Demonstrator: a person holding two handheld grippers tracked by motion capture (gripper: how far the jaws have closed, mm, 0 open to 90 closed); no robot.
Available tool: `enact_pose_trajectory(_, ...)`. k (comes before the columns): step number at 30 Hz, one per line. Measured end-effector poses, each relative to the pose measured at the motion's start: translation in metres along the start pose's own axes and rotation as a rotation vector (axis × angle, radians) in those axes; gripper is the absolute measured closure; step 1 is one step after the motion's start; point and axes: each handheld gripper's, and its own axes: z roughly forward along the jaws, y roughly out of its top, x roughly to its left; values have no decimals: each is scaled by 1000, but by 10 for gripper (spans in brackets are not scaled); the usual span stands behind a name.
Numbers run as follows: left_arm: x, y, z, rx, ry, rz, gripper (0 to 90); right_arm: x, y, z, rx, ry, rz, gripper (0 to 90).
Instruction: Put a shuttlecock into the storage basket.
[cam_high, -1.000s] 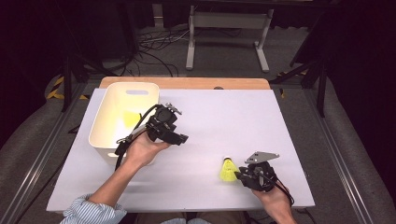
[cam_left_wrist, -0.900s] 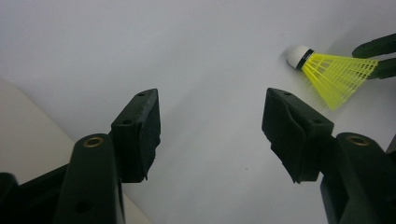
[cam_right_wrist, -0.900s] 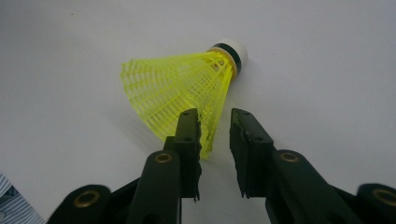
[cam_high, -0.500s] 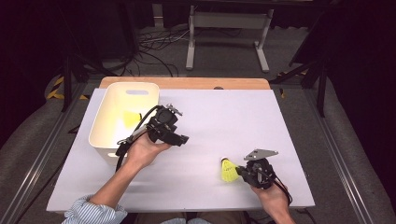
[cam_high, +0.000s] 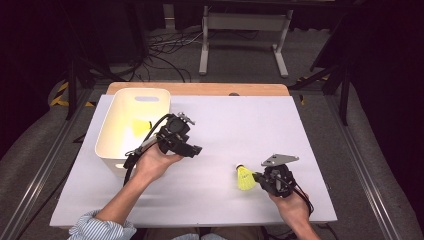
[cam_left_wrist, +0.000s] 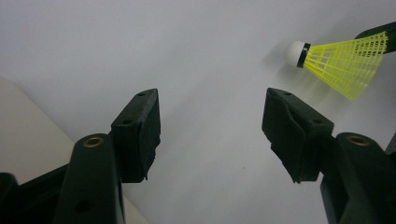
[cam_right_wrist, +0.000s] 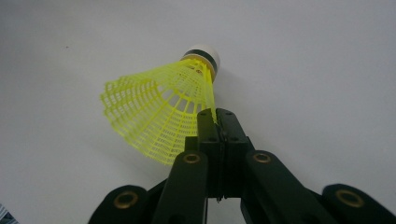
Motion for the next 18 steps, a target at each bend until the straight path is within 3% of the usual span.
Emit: enact_pose_trajectory(18, -4, -2, 0, -4, -8, -3, 383, -1, 26, 2, -7, 4, -25, 900)
